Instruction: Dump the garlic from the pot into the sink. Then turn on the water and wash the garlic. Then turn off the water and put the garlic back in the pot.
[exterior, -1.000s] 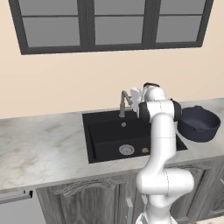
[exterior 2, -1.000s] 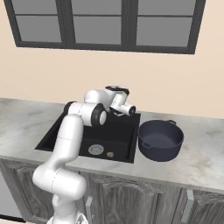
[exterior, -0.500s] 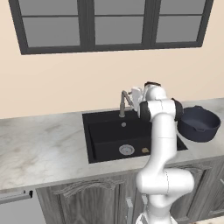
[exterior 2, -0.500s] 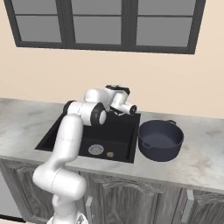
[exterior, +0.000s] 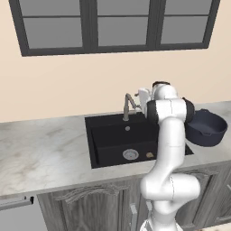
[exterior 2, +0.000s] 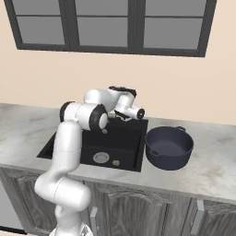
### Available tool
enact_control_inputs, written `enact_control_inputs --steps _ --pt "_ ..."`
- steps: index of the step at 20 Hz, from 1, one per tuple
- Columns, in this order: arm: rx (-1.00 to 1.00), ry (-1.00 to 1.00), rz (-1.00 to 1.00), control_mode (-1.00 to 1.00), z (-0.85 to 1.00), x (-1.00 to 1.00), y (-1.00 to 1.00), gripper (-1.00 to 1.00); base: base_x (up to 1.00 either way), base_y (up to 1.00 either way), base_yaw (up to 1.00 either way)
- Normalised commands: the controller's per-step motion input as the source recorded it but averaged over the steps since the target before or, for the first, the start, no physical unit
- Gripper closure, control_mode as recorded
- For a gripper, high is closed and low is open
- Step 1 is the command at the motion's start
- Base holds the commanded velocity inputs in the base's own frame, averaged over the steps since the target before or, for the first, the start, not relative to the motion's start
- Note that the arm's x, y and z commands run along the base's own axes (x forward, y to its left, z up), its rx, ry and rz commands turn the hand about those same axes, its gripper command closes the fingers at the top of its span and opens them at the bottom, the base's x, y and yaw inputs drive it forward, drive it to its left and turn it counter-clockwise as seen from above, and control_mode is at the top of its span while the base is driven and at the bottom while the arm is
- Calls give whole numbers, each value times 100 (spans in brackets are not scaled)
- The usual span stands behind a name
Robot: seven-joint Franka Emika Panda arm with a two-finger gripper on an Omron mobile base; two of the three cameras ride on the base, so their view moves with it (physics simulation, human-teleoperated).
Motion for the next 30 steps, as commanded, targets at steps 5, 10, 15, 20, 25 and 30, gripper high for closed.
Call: enact_control_inputs --steps 5,10,15,20,25,30 --pt "-7 0 0 -100 35 -53 0 -100 0 0 0" --pt "-2 0 0 -100 45 -44 0 -100 0 0 0" --pt "0 0 0 -100 47 -42 0 -100 0 0 0" --pt "-2 1 0 -100 44 -47 -1 -100 0 0 0" --pt "-6 1 0 -100 39 -48 0 -100 0 0 0" --pt "-1 0 1 -100 30 -41 0 -100 0 0 0"
